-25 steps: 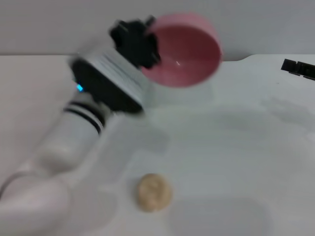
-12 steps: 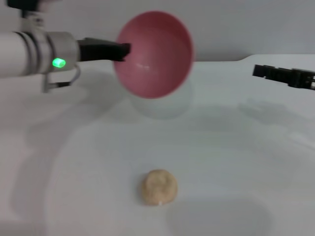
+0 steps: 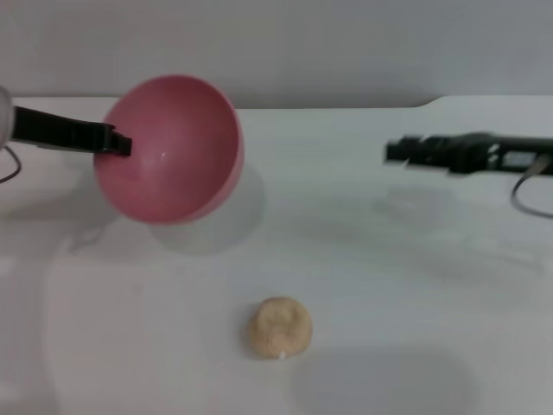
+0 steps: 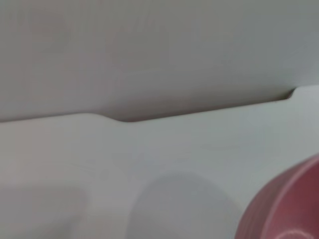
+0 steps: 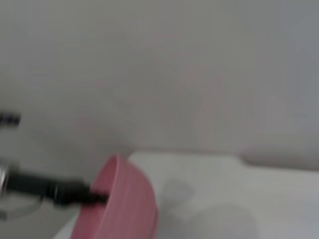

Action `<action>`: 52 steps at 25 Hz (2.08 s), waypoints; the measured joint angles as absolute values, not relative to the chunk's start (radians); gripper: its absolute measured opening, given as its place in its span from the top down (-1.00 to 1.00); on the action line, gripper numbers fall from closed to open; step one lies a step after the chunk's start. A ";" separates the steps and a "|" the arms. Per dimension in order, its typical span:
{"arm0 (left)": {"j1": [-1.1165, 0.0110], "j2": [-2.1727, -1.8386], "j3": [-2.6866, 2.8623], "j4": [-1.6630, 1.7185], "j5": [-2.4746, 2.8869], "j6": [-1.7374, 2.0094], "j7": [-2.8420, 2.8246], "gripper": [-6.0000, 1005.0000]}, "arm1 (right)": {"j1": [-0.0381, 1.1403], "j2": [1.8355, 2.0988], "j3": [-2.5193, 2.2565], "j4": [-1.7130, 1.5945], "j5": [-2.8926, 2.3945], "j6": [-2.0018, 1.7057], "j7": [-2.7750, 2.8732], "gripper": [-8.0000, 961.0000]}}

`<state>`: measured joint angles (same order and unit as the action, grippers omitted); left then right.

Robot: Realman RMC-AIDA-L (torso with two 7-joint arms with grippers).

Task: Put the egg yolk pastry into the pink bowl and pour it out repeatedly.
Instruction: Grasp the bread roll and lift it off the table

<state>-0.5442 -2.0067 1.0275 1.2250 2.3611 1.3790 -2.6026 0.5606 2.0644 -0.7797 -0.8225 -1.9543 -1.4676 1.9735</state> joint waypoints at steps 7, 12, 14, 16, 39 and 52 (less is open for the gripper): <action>-0.469 -2.047 0.988 1.414 2.435 1.516 -2.616 0.99 | 0.668 2.069 -1.010 -0.728 -1.999 -1.421 1.916 -0.02; -0.482 -2.052 1.003 1.444 2.590 1.618 -2.640 0.99 | 0.728 2.072 -1.131 -0.671 -2.000 -1.359 1.918 -0.09; -0.479 -2.054 1.032 1.448 2.602 1.626 -2.640 0.99 | 0.742 2.073 -1.173 -0.657 -1.998 -1.338 1.928 -0.11; -0.478 -2.054 1.060 1.446 2.605 1.627 -2.643 0.99 | 0.760 2.073 -1.198 -0.629 -1.995 -1.323 1.934 -0.14; -0.505 -2.056 1.117 1.453 2.603 1.625 -2.645 0.99 | 0.794 2.088 -1.303 -0.430 -1.975 -1.251 1.982 -0.07; -0.517 -2.057 1.120 1.453 2.605 1.624 -2.646 0.99 | 0.813 2.089 -1.487 -0.438 -1.864 -1.192 2.015 -0.02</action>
